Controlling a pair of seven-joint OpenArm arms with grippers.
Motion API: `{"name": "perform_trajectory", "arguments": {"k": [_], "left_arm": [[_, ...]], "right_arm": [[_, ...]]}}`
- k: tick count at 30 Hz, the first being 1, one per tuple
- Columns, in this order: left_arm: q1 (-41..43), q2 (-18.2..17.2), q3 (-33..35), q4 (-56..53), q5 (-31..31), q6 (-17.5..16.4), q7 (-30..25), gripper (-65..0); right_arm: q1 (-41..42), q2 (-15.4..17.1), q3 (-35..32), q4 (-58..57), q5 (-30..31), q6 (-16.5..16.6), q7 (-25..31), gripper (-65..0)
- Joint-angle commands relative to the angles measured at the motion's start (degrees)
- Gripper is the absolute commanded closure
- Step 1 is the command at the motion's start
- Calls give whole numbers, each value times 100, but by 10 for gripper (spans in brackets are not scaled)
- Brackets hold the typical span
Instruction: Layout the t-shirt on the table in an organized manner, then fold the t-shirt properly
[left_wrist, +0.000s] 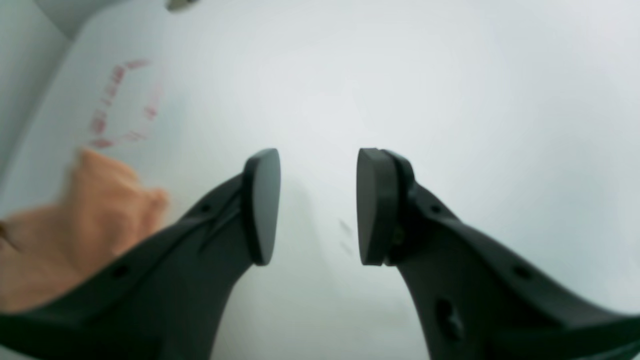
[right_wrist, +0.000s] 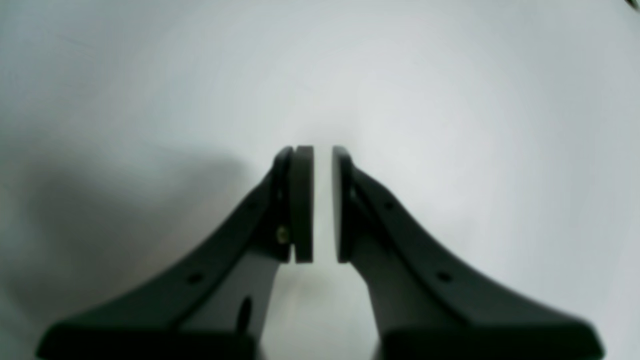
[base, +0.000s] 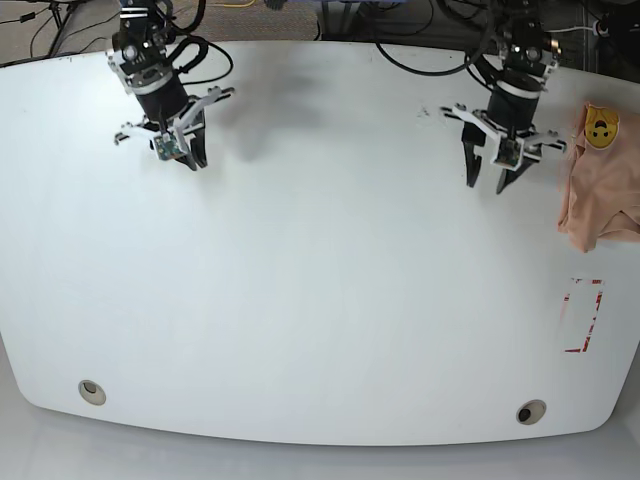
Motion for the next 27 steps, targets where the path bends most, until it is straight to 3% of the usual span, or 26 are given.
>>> {"name": "perform_trajectory", "arguments": {"k": [1, 9, 15, 27], "left_arm": [[448, 93, 75, 230, -72, 17, -140, -239], [1749, 102, 286, 344, -72, 17, -149, -239], [2663, 84, 550, 335, -72, 8, -149, -239], [3613, -13, 673, 300, -72, -1, -132, -239]], "right_arm": [[-468, -31, 168, 415, 200, 41, 141, -57], [-1462, -31, 239, 476, 217, 58, 185, -55], [-2262, -48, 195, 476, 226, 58, 580, -55], [-3449, -409, -218, 459, 226, 58, 809, -55]]}}
